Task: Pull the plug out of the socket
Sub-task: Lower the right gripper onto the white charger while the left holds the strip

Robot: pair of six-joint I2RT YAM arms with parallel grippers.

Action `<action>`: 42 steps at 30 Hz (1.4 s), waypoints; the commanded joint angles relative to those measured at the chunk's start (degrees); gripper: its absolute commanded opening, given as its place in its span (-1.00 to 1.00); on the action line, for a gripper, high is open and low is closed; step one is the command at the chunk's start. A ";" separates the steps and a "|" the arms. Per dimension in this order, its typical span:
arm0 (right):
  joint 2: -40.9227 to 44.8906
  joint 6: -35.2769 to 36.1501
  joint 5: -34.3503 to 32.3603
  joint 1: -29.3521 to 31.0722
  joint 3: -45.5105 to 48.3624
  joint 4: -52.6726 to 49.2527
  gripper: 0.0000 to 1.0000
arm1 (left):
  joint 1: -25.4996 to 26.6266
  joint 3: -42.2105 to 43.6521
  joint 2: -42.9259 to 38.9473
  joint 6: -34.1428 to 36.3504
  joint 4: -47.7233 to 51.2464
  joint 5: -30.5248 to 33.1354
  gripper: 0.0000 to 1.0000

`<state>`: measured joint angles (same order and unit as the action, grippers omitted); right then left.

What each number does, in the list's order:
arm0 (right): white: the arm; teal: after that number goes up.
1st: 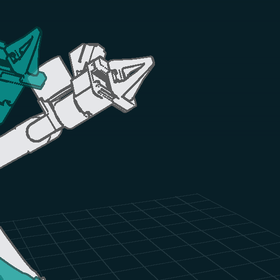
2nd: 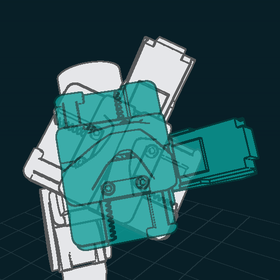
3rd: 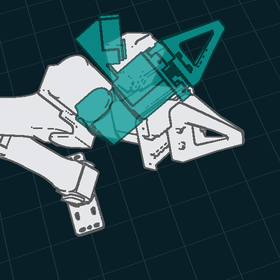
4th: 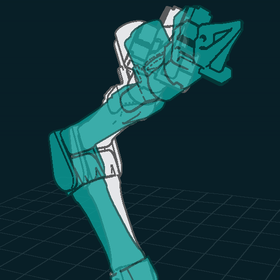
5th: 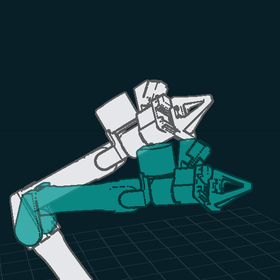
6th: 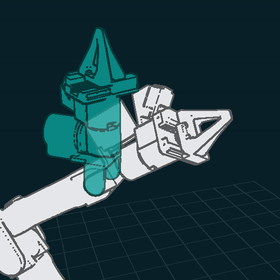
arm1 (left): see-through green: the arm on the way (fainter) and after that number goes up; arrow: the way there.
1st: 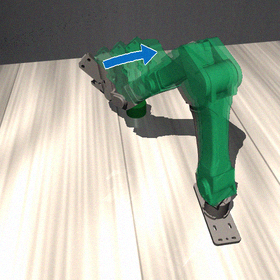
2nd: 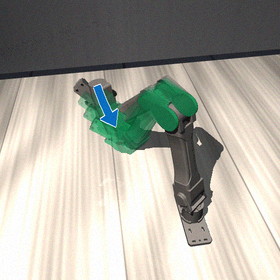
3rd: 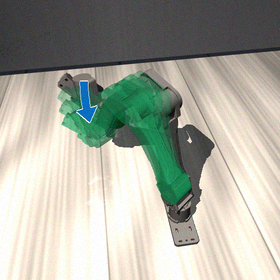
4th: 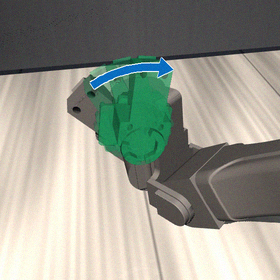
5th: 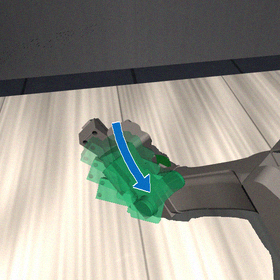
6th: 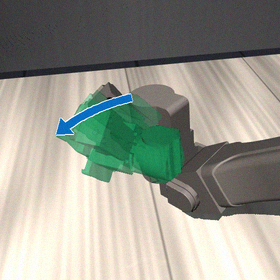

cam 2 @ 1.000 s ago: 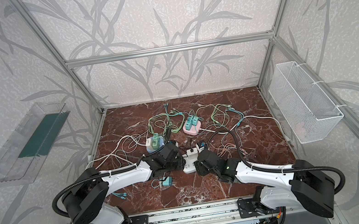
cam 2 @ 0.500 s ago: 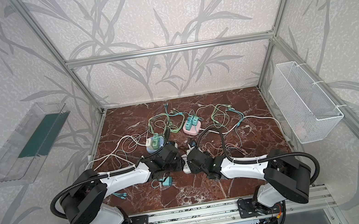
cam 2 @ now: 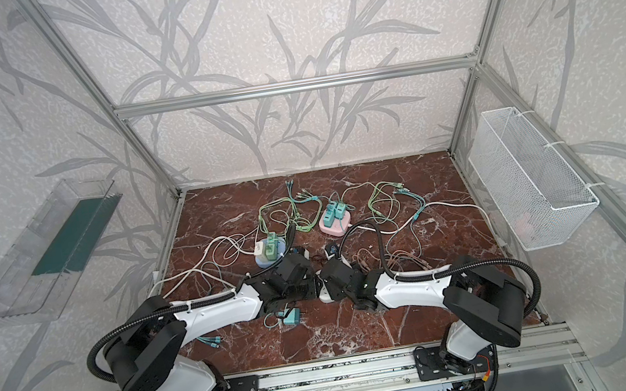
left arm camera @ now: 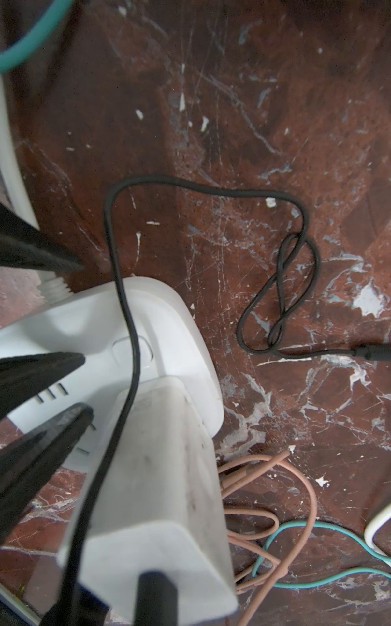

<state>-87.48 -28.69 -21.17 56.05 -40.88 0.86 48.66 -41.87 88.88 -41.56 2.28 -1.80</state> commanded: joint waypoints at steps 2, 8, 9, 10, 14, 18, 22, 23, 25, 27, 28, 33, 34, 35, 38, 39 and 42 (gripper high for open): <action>-1.23 -0.06 -1.88 0.27 -1.48 1.15 0.33 | 0.20 1.98 0.10 0.59 2.43 -0.25 -0.18; -2.24 -0.40 -2.28 0.27 -1.87 1.23 0.29 | 0.20 2.32 -0.02 0.76 1.66 -0.89 -0.18; -2.41 -0.40 -2.38 0.26 -1.89 1.25 0.28 | 0.20 2.32 -0.02 0.85 1.58 -0.98 -0.18; -2.47 -0.41 -2.47 0.20 -1.95 1.25 0.28 | 0.20 2.32 -0.02 0.93 1.56 -1.04 -0.18; -3.00 -0.06 -2.53 0.27 -2.26 1.25 0.28 | 0.20 2.57 -0.12 1.13 1.44 -1.32 -0.18; -3.72 -0.21 -3.09 0.26 -2.47 1.68 0.28 | 0.20 2.75 -0.28 1.04 1.91 -1.04 -0.18; -4.73 -0.32 -3.25 0.06 -3.00 1.97 0.28 | 0.20 2.84 -0.18 1.23 1.76 -1.55 -0.18; -5.02 -0.16 -3.26 0.02 -3.37 1.71 0.28 | 0.20 2.76 0.06 1.37 1.79 -1.78 -0.18; -5.48 -0.19 -3.50 -0.09 -3.89 1.34 0.28 | 0.21 2.60 0.36 1.31 1.61 -2.29 -0.18; -5.76 -0.07 -3.49 -0.15 -4.03 1.51 0.26 | 0.22 2.64 0.67 1.31 1.32 -2.72 -0.20; -5.90 0.03 -3.44 -0.24 -4.15 1.55 0.24 | 0.20 2.67 0.64 1.31 1.40 -2.81 -0.21; -6.30 -0.14 -2.12 -0.74 -4.14 1.57 0.17 | 0.20 2.91 0.17 1.74 1.34 -2.67 -0.23; -6.30 -0.22 -1.69 -0.77 -4.15 1.67 0.16 | 0.20 2.85 0.12 1.79 1.40 -2.68 -0.23; -6.38 -0.15 -1.22 -0.85 -4.25 1.66 0.13 | 0.20 2.86 0.11 1.83 1.46 -2.54 -0.23; -6.55 -0.05 -0.62 -0.86 -4.69 1.14 0.06 | 0.19 2.58 0.47 1.83 1.53 -2.44 -0.23; -6.56 -0.06 -0.46 -0.86 -4.86 0.79 0.03 | 0.20 2.50 0.65 1.90 1.59 -2.53 -0.24; -6.39 -0.27 -0.01 -0.91 -5.05 0.10 -0.07 | 0.20 2.32 1.17 1.93 1.88 -2.72 -0.25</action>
<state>-92.99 -28.86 -22.81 55.27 -44.29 1.78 48.64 -40.80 88.79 -40.64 -0.10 -3.92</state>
